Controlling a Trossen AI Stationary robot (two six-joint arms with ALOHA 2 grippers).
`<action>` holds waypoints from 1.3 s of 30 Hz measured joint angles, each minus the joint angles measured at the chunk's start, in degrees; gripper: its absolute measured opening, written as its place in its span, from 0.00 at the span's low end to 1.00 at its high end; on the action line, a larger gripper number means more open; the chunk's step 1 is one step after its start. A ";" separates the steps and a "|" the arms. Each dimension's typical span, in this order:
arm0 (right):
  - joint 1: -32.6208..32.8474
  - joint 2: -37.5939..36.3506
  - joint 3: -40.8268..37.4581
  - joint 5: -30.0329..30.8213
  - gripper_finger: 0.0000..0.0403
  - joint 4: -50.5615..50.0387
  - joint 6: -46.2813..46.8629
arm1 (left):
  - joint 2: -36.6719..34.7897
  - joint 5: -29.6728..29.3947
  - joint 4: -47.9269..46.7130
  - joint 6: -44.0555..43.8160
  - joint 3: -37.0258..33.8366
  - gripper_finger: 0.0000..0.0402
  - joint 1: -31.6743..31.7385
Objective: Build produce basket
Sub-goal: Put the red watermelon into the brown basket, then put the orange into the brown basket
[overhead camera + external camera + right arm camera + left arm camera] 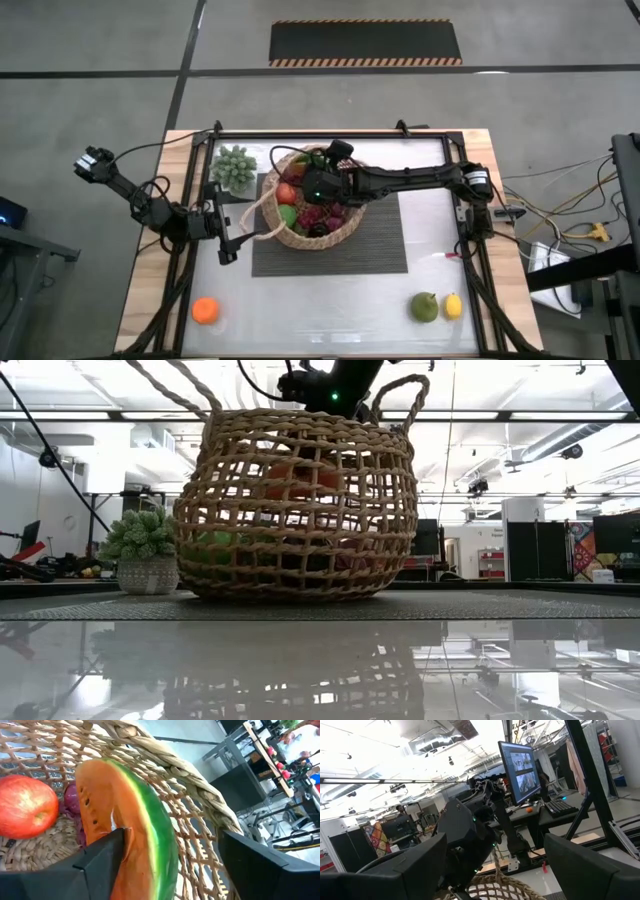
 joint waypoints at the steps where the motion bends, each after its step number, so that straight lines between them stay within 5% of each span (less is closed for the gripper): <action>1: 0.00 0.00 0.15 -0.03 0.77 -0.08 0.46 | 0.00 0.00 0.00 0.00 0.00 0.79 0.00; 10: 0.11 -0.42 2.11 -12.37 0.81 -1.06 2.90 | 0.00 0.00 -0.02 0.00 0.00 0.79 0.00; 16: -0.06 -0.57 5.66 -12.01 0.81 -4.42 5.43 | 0.00 0.00 -0.07 0.00 -0.03 0.79 0.02; 18: 0.00 -0.54 7.22 -7.79 0.81 -5.69 9.82 | 0.02 0.00 -0.09 0.00 -0.04 0.79 0.02; 21: -0.11 -0.61 9.96 -16.21 0.81 -13.16 6.87 | 0.02 0.00 -0.09 0.00 -0.04 0.79 0.02; 25: 0.27 -0.57 13.77 -14.44 0.81 -18.87 9.61 | 0.25 0.04 -0.03 -0.80 -0.04 0.79 0.00; 31: 1.06 -1.97 18.13 -16.39 0.81 -21.96 8.29 | 6.13 0.18 -0.03 -1.81 2.62 0.79 0.39; 39: 8.23 -6.65 17.33 -28.20 0.81 -24.59 6.62 | 13.69 0.17 -0.07 -1.36 6.65 0.79 0.46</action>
